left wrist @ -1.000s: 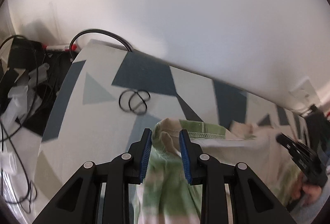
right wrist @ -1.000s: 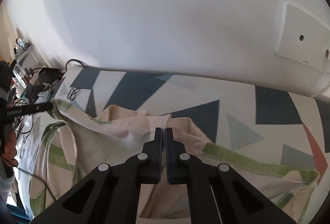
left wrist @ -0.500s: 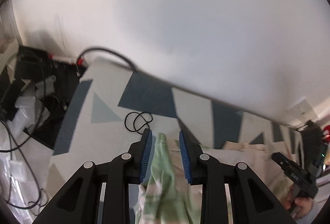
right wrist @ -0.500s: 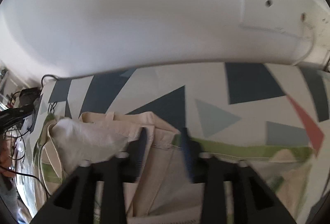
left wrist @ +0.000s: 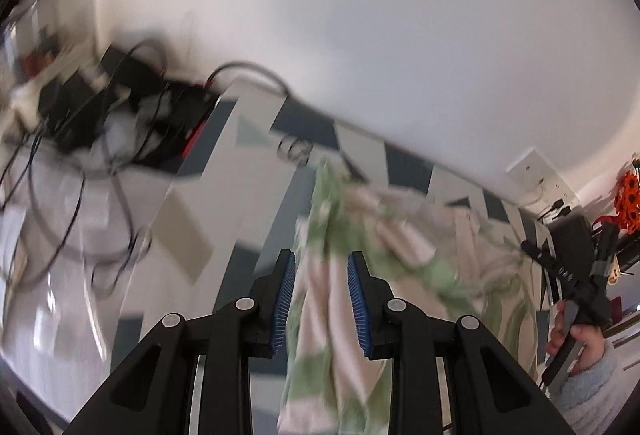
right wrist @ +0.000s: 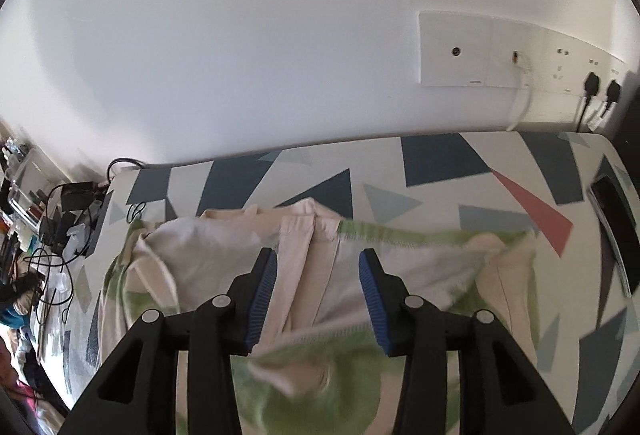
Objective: Fold clothes
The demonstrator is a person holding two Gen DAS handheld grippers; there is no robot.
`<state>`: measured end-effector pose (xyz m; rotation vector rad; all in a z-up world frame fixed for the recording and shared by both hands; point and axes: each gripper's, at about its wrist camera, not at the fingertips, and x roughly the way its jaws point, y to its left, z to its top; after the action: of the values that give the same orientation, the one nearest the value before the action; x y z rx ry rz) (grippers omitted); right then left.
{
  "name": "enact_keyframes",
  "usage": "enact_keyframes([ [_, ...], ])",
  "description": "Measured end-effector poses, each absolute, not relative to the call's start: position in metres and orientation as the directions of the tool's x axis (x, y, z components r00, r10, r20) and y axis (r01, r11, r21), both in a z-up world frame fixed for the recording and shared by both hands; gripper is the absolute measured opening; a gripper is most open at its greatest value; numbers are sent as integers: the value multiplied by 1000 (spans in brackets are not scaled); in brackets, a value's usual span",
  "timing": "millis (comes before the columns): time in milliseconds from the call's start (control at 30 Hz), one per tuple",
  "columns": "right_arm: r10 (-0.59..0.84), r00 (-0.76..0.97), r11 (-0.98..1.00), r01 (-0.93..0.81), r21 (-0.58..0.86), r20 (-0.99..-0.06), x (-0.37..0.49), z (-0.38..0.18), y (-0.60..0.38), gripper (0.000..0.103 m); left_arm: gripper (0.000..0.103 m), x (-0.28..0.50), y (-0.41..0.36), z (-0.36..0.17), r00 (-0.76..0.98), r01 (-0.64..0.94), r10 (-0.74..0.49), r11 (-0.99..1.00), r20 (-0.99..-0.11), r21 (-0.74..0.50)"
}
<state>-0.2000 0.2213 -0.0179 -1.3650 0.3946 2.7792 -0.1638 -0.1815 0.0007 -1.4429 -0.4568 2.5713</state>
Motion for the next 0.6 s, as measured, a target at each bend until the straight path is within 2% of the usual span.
enact_keyframes([
  [133, -61, -624, -976, -125, 176, -779, -175, -12, 208, 49, 26, -136, -182, -17, -482, 21, 275, -945, -832, -325],
  [300, 133, -594, -987, -155, -50, -793, -147, -16, 182, 50, 26, -114, -180, -19, -473, 0, 293, -943, -831, -333],
  [367, 172, -584, -982, -166, -91, -794, -137, -20, 177, 50, 26, -109, -177, -18, -476, -20, 281, -951, -833, -309],
  [600, 204, -564, -971, -222, -91, -800, -105, -30, 179, 50, 26, -95, -180, -14, -499, -56, 246, -966, -831, -252],
])
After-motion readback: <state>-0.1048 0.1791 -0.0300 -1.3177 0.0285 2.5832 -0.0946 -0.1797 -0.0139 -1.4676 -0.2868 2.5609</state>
